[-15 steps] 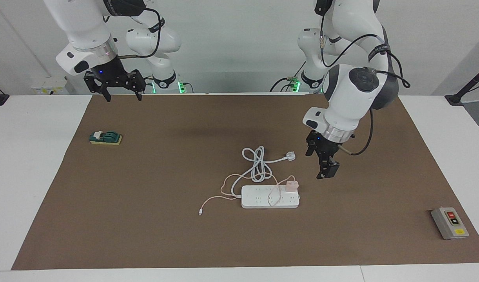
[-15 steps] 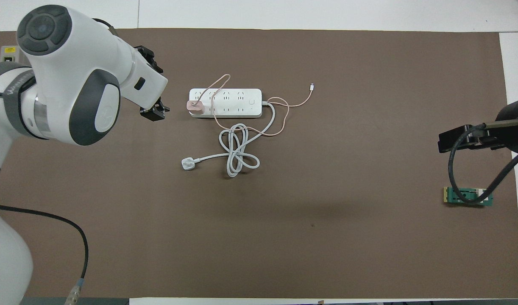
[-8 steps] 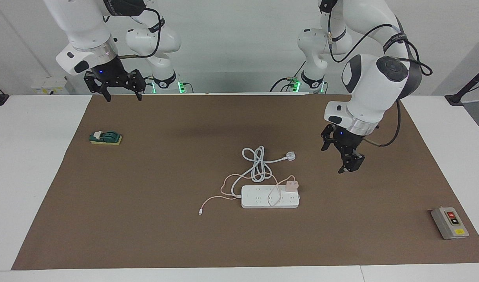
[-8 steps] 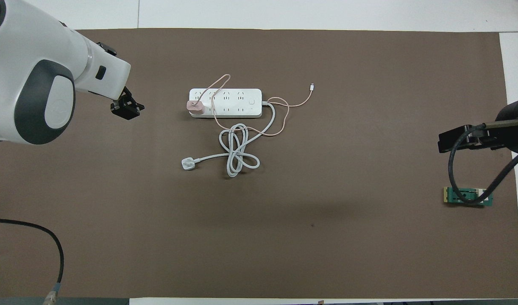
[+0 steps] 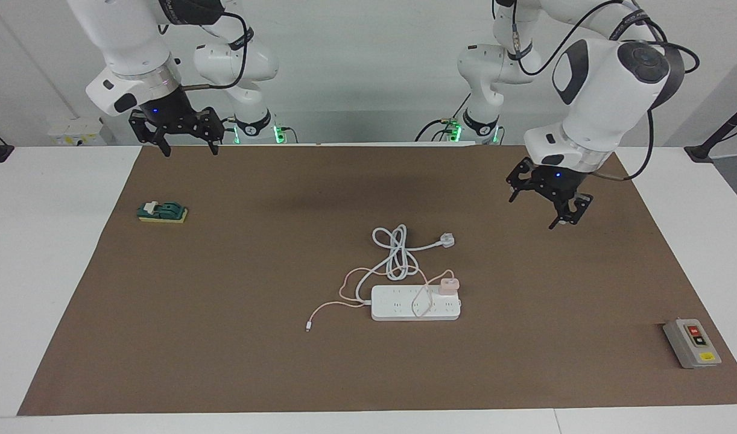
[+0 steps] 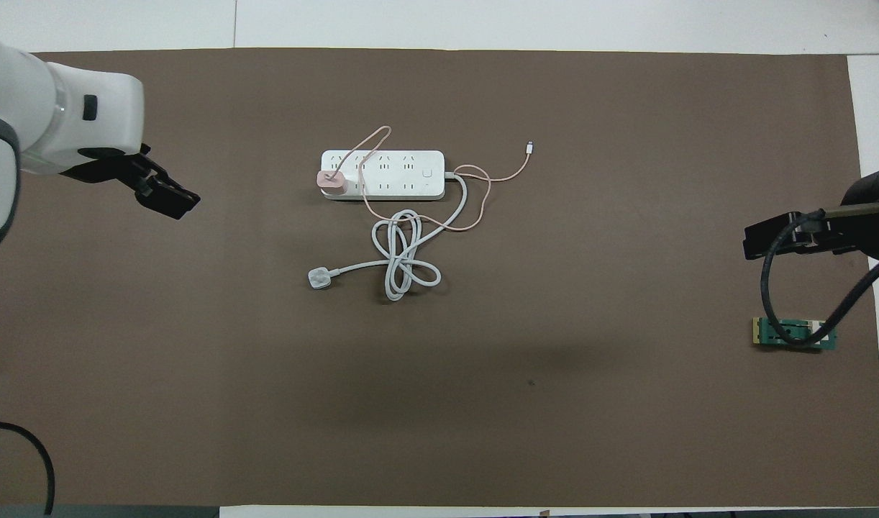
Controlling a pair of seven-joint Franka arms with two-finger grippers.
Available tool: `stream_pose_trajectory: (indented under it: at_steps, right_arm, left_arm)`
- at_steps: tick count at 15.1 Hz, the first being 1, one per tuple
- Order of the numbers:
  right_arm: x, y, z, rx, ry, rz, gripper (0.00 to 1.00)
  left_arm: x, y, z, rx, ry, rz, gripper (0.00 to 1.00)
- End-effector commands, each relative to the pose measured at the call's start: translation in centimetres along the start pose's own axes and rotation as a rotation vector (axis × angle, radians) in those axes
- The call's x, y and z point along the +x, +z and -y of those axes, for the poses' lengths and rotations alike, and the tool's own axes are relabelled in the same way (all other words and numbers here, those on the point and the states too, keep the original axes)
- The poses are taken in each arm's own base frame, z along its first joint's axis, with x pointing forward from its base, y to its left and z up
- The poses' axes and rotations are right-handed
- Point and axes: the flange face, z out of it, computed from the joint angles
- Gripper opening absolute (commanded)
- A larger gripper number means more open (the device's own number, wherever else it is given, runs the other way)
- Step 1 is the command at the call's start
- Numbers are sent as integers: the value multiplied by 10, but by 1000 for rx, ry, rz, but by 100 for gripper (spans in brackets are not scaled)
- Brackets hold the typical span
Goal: Plug charger into power strip
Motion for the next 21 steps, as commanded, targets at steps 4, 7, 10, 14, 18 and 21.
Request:
stream_pose_trajectory:
  at_steps: [4,7,10,14,18,21]
  right_arm:
    - [-6,-2,-1,18,18,-8,100]
    - [-6,-2,-2,18,20,-8,100]
    - [-6,-2,0,18,15,-8,100]
    - [-6,-2,-2,18,17,-8,100]
    - [-6,-2,0,18,14,-8,100]
    - [-6,-2,-1,18,14,-8,100]
  left_arm:
    - [-57,-26,30,-23,-183,30,100]
    - [-68,-31,22,-52,-370,80,100]
    - [-71,-31,21,-46,-497,89,100]
    - [-76,-35,24,-34,-713,88,100]
    - [-83,-38,24,-39,-731,94,100]
    - [-82,-40,23,-37,-728,90,100]
